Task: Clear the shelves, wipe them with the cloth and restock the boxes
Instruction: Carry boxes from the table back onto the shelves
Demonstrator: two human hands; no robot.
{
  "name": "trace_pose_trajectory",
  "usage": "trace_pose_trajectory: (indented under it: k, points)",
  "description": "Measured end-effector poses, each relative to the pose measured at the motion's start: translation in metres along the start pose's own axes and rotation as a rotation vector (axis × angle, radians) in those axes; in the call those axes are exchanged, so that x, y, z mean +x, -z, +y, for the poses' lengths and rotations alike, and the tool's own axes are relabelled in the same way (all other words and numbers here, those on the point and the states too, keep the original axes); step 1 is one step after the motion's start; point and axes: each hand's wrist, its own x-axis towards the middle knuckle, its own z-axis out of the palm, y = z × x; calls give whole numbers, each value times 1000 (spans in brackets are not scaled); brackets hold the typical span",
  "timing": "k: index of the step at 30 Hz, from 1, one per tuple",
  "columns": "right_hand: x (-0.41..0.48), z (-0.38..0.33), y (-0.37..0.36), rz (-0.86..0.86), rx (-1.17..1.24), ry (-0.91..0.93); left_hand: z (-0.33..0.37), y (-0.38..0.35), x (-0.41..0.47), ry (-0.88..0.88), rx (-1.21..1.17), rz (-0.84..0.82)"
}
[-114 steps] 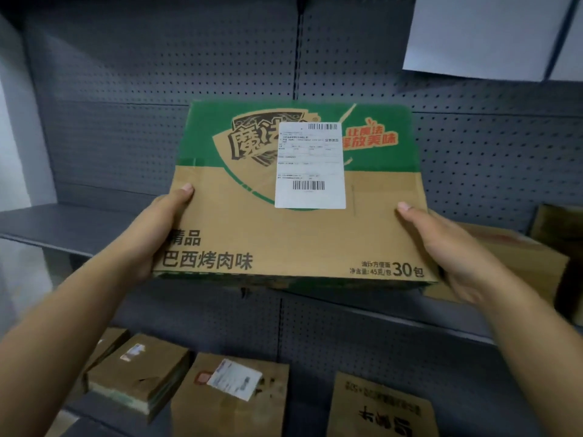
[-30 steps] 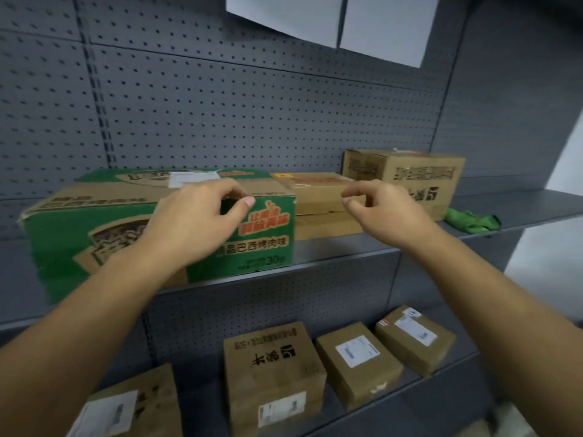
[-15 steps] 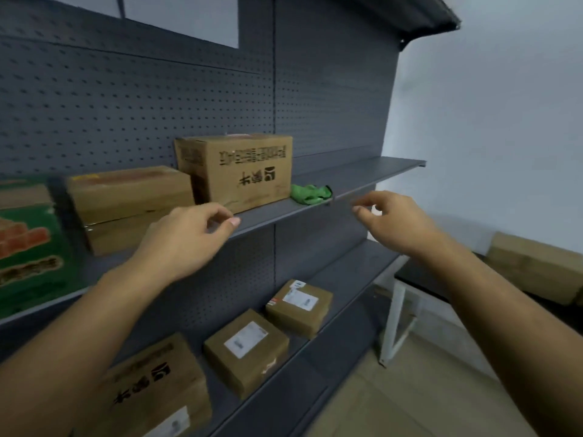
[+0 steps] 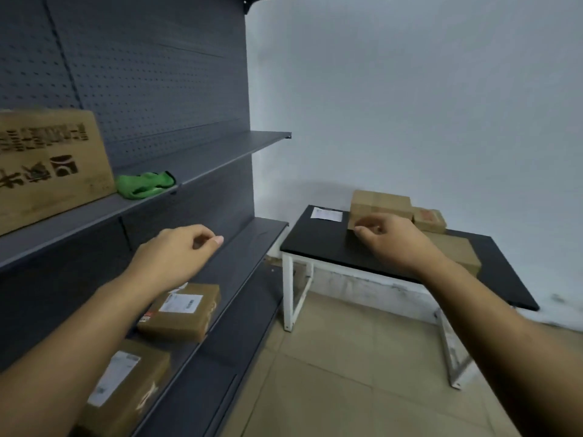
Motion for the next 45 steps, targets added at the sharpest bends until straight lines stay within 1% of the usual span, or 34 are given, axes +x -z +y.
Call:
trace_pose_trajectory:
  k: [7,11,14,19,24,29,34,40,45]
  points:
    - [3,87,12,29,-40,-204,56,-85,71,-149,-30,-141]
    - [7,124,15,36,-77,-330,82,-129,111,-234,-61,-220]
    - [15,149,17,72,-114,-426,97,-159,137,-277,-78,-274]
    - [24,183,16,115,-135,-516,128,-201,173,-342,-86,-363]
    - [34,223,14,122,-144,-594,160,-235,200,-410,-100,-442]
    - [49,269,15,118,-151,-647,195,-270,231,-427,-116,-476]
    - [69,331,16,99,-159,-682,234,-315,257,-430,-86,-500]
    - [100,417,29,79,-117,-716,288,-370,286,-376,-57,-542]
    - [129,479,41,66,-98,-718,330,-410,314,-329,-92,-558]
